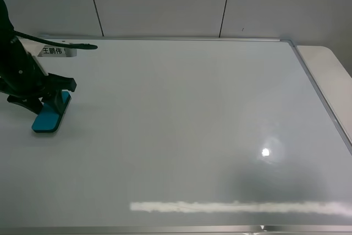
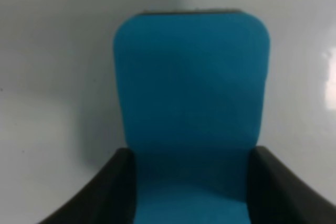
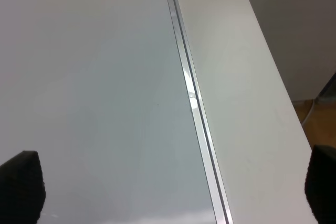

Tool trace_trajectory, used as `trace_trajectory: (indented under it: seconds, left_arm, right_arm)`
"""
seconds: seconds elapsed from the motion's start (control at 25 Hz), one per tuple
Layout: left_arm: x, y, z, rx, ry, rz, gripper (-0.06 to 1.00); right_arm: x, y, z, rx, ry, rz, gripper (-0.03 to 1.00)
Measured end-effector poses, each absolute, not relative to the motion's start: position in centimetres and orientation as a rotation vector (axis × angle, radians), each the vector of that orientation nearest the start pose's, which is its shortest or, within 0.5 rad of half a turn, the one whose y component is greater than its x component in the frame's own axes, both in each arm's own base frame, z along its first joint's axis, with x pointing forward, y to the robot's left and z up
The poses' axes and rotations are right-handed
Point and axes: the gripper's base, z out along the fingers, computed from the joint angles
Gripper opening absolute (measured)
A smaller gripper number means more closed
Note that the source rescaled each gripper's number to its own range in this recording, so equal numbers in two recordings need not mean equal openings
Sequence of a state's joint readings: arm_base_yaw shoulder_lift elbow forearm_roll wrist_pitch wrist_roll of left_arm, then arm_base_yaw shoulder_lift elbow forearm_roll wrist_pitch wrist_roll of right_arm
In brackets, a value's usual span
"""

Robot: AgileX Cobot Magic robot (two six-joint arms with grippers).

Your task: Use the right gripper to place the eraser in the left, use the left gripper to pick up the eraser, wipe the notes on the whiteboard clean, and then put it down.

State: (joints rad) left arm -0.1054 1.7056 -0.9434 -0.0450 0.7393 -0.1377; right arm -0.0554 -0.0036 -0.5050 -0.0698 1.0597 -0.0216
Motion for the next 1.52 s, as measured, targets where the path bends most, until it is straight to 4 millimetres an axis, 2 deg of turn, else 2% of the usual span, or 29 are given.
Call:
trace_trajectory:
  seconds: [0.6, 0.64, 0.68, 0.72, 0.8, 0.88, 1.0, 1.32, 1.44, 1.52]
  left_arm:
    - [29.7, -3.6, 16.8, -0.150, 2.998, -0.115, 0.05]
    - [29.7, -3.6, 16.8, -0.139, 2.998, -0.115, 0.07]
    - [29.7, -3.6, 16.8, -0.115, 2.998, -0.113, 0.15]
    - [29.7, -3.6, 16.8, -0.087, 2.996, -0.111, 0.32]
    - [29.8, -3.6, 16.8, -0.056, 2.985, -0.110, 0.74]
    - [29.9, -3.7, 16.8, -0.044, 2.970, -0.110, 0.91]
    - [30.0, -3.7, 16.9, -0.041, 2.962, -0.111, 0.98]
    - [30.0, -3.7, 17.0, -0.039, 2.957, -0.113, 0.99]
    - [29.1, -4.2, 17.9, -0.017, 2.904, -0.127, 1.00]
    - [28.0, -4.5, 19.4, -0.003, 2.829, -0.150, 1.00]
  right_arm:
    - [-0.6, -0.5, 27.9, 0.038, 2.035, -0.132, 1.00]
    - [-0.6, -0.5, 27.9, 0.038, 2.035, -0.132, 1.00]
    - [-0.6, -0.5, 27.9, 0.038, 2.035, -0.132, 1.00]
    - [-0.6, -0.5, 27.9, 0.038, 2.035, -0.132, 1.00]
    - [-0.6, -0.5, 27.9, 0.038, 2.035, -0.132, 1.00]
    - [-0.6, -0.5, 27.9, 0.038, 2.035, -0.132, 1.00]
    - [-0.6, -0.5, 27.9, 0.038, 2.035, -0.132, 1.00]
    - [-0.6, -0.5, 27.9, 0.038, 2.035, -0.132, 1.00]
    - [-0.6, -0.5, 27.9, 0.038, 2.035, -0.132, 1.00]
    - [-0.6, -0.5, 27.9, 0.038, 2.035, -0.132, 1.00]
